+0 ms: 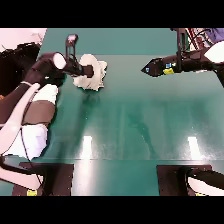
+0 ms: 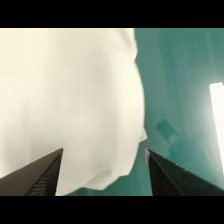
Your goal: Fold the shirts.
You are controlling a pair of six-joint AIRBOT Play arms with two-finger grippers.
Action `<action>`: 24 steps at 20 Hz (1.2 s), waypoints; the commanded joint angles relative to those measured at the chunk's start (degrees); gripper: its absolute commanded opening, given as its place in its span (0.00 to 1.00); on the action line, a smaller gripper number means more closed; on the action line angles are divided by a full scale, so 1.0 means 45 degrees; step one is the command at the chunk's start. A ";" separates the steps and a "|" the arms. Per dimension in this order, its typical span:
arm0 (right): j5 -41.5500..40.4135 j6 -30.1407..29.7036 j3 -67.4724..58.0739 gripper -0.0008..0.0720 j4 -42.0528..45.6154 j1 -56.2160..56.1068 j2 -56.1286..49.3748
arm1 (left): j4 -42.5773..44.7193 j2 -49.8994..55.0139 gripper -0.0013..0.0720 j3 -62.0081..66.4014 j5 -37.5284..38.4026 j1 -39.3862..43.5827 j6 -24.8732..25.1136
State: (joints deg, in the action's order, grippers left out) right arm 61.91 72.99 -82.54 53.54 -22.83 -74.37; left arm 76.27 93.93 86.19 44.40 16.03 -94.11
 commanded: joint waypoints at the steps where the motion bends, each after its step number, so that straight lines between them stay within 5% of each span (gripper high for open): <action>1: 0.0010 0.0005 -0.0015 0.03 0.0000 -0.0010 0.0000 | -0.0481 0.1583 0.86 0.0024 -0.0554 -0.0185 -0.0087; 2: 0.0005 0.0005 -0.0019 0.03 -0.0005 -0.0010 0.0000 | -0.0471 0.1564 0.86 0.0029 -0.0646 -0.0185 -0.0087; 3: 0.0005 0.0000 -0.0019 0.03 -0.0005 -0.0010 0.0000 | -0.0442 0.1481 0.64 0.0102 -0.0665 -0.0189 -0.0083; 4: -0.0024 0.0000 -0.0034 0.03 -0.0005 -0.0010 0.0019 | -0.0364 0.1399 0.25 0.0398 -0.0403 -0.0185 -0.0073; 5: 0.0015 0.0005 -0.0155 0.03 0.0000 -0.0010 0.0029 | -0.0316 0.1287 0.07 0.0792 -0.0131 -0.0185 0.0073; 13: 0.1836 0.0005 -0.4993 0.03 0.0141 0.0787 0.0073 | 0.0675 -0.3283 0.05 0.5615 0.2045 -0.0010 0.1705; 19: 0.2288 0.0015 -0.6732 0.03 0.0141 0.2312 0.1073 | 0.0665 -0.5532 0.05 0.5542 0.5416 0.1948 0.1889; 23: 0.2613 0.0253 -0.6698 0.03 0.0141 0.2871 0.1817 | 0.0058 -0.4886 0.06 0.3147 0.4755 0.4133 0.1870; 24: 0.2778 0.0253 -0.6698 0.03 0.0151 0.2861 0.1928 | -0.0413 -0.4673 0.34 0.2409 0.4235 0.4527 0.1885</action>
State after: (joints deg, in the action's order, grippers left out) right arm 72.82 73.52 -112.14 54.15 -11.20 -67.64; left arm 77.78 71.66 103.70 65.21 30.70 -85.82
